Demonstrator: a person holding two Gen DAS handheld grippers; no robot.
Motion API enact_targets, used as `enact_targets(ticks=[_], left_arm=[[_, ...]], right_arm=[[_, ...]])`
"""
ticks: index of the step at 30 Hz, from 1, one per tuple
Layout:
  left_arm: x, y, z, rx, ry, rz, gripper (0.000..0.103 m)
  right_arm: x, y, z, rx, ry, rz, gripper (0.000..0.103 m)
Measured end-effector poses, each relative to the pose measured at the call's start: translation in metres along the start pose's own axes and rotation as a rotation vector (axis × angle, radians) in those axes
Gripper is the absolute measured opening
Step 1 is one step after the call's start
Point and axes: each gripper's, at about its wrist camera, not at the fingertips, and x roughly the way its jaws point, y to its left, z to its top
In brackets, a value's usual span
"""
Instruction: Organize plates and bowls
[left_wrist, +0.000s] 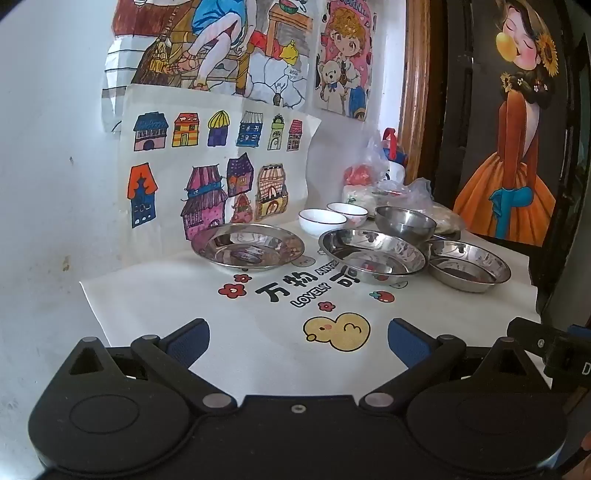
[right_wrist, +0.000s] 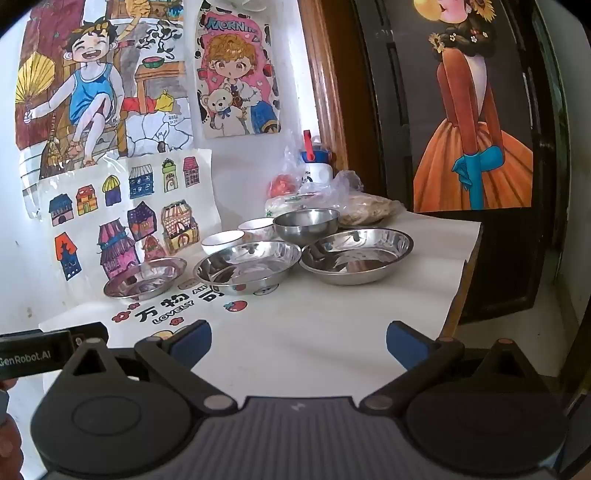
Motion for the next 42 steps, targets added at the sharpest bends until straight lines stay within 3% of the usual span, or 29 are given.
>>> enact_targets(ticks=[42], left_arm=[[0.0048,0.0047,0.0001,-0.003,-0.002,0.012,0.102]], right_arm=[[0.0073,0.0037,-0.0004,-0.008,0.001,0.002,0.103]])
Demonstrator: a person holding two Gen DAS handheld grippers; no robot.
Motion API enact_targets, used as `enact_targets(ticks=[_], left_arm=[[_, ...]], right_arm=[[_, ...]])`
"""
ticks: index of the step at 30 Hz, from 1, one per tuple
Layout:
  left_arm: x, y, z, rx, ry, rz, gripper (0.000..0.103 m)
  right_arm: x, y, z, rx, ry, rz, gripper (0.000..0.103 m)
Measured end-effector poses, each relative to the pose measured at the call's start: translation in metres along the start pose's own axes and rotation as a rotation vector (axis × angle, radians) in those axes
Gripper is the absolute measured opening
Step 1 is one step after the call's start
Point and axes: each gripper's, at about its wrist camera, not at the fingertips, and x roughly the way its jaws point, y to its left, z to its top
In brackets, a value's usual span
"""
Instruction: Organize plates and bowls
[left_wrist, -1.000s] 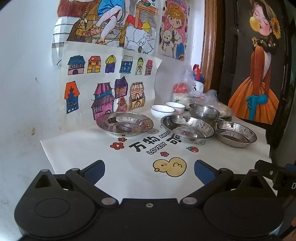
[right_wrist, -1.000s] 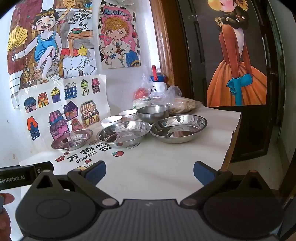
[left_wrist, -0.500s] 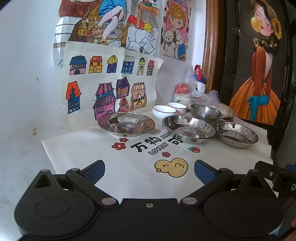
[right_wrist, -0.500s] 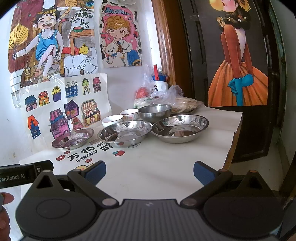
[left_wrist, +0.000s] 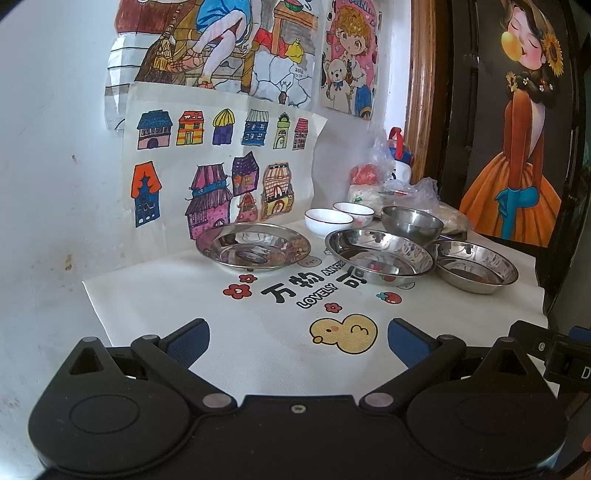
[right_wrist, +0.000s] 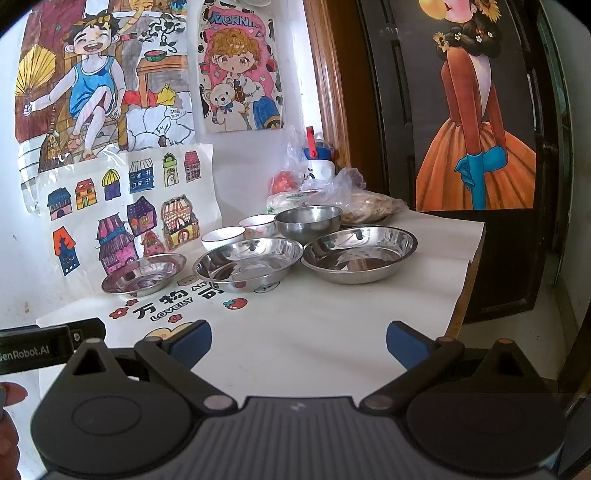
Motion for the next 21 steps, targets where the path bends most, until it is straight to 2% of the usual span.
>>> enact_targets(ticks=[21], left_arm=[[0.0012,-0.0005,-0.0005,0.001,0.001,0.0,0.102]], right_arm=[[-0.0007,0.0013,0.0012,-0.004,0.002,-0.002,0.103]])
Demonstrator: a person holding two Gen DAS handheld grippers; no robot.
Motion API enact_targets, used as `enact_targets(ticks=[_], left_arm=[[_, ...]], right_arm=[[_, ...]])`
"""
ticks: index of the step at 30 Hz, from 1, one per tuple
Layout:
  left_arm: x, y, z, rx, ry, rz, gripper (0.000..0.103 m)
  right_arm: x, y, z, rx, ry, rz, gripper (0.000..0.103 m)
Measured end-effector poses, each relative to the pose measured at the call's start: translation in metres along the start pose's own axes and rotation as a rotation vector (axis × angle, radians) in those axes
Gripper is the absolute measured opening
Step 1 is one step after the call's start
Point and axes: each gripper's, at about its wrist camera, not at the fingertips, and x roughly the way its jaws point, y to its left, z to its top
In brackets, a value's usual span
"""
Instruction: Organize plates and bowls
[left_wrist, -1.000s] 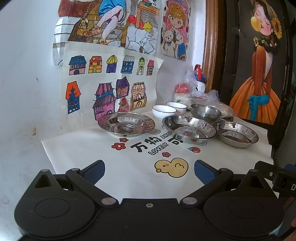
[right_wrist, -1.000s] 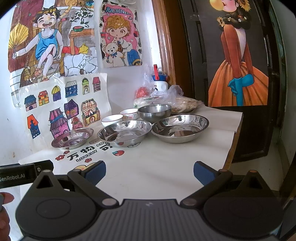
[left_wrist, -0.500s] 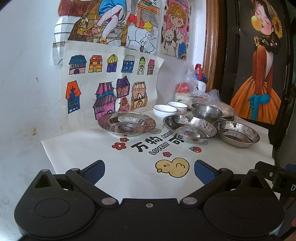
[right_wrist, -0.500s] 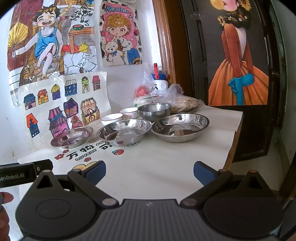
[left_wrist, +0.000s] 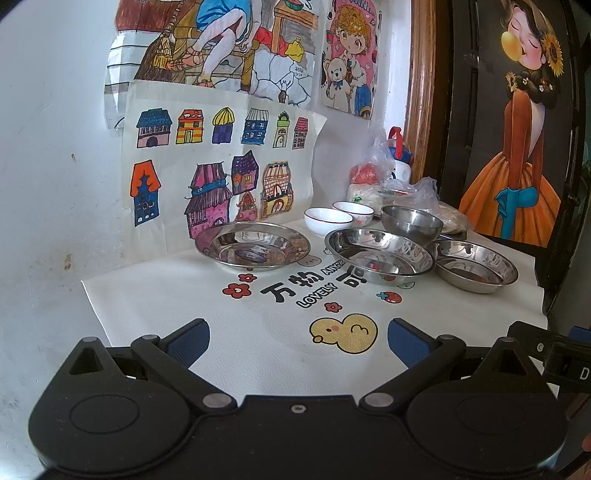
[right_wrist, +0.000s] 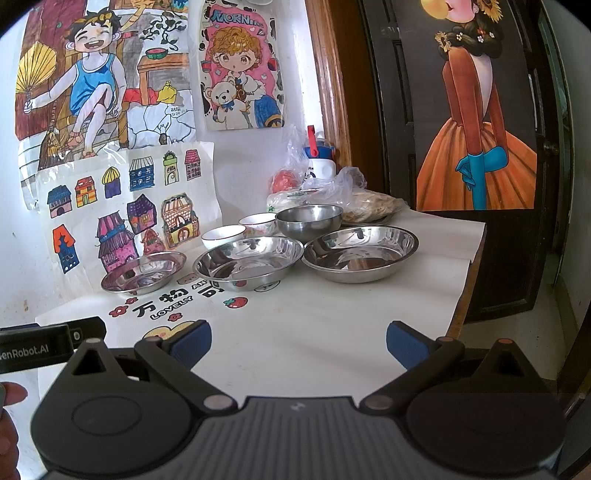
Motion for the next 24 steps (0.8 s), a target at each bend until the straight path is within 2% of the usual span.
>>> enact_targets(ticks=[24], left_arm=[[0.0018,0.0,-0.002,0.0,0.005,0.0,0.102]], right_arm=[[0.006,0.0009,-0.0054,-0.008,0.004,0.001,0.103]])
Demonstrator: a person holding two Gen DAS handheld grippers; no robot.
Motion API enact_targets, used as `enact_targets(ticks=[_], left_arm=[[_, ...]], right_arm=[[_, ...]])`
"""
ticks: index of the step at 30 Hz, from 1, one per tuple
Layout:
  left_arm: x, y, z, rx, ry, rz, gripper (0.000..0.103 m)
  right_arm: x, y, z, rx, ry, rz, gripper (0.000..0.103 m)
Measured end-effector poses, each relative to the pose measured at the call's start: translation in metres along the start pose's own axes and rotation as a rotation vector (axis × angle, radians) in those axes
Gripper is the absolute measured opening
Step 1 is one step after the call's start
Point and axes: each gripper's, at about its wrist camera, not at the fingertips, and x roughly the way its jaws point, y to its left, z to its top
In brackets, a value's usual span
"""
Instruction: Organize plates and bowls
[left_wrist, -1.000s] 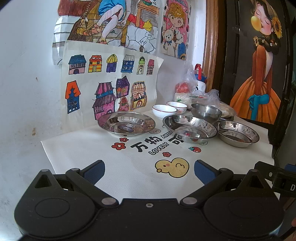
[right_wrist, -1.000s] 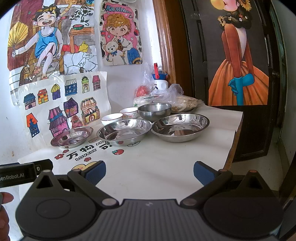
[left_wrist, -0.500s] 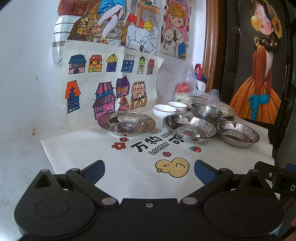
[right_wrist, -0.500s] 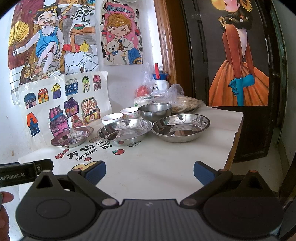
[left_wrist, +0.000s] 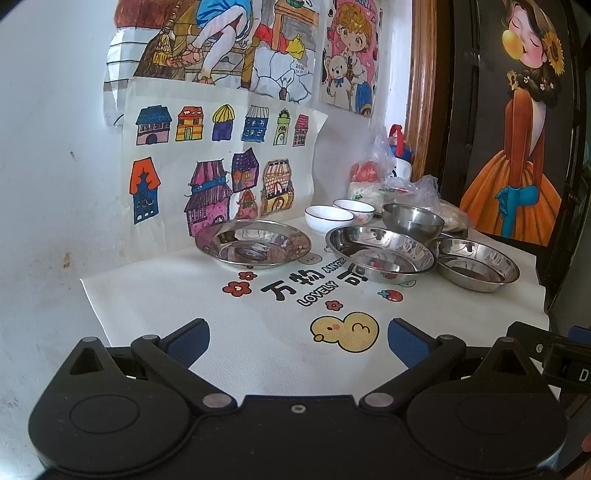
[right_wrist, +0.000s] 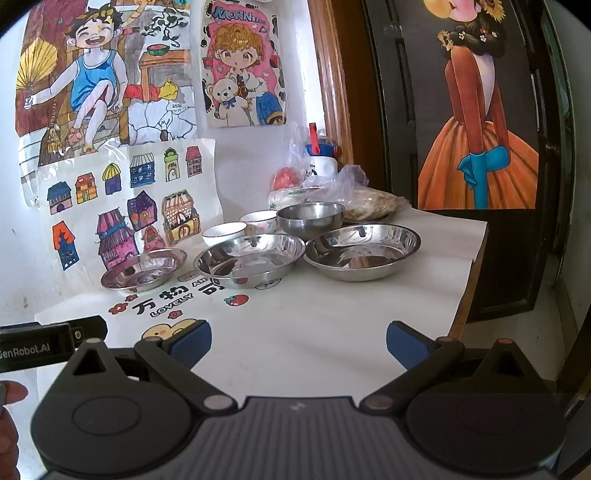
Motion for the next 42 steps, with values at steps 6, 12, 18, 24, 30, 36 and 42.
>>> enact_targets(ticks=[6,12,18,24,30,36,42], left_arm=[[0.003,-0.001,-0.002,0.003,0.005,0.002,0.102],[0.007,-0.003,-0.001,0.01,0.015,0.003,0.102],[0.011,-0.007,0.005,0.036,0.017,-0.001,0.102],[0.024,-0.015,0.02,0.092,0.042,-0.052,0.102],[0.04,-0.036,0.044,0.134,0.066,-0.154,0.102],[0.062,-0.069,0.073,0.12,0.112,-0.284,0.102],[0.092,-0.114,0.089,0.0,0.19,-0.353,0.102]], right_arm=[[0.002,0.0,-0.001,0.0,0.003,0.001,0.103],[0.006,-0.003,-0.002,0.004,0.013,0.002,0.103],[0.012,-0.009,0.002,-0.003,0.02,-0.002,0.103],[0.018,-0.025,0.011,-0.035,0.01,-0.017,0.103],[0.028,-0.054,0.033,-0.081,-0.012,-0.035,0.103],[0.047,-0.095,0.065,-0.105,-0.03,-0.051,0.103],[0.078,-0.131,0.087,-0.16,-0.014,-0.071,0.103]])
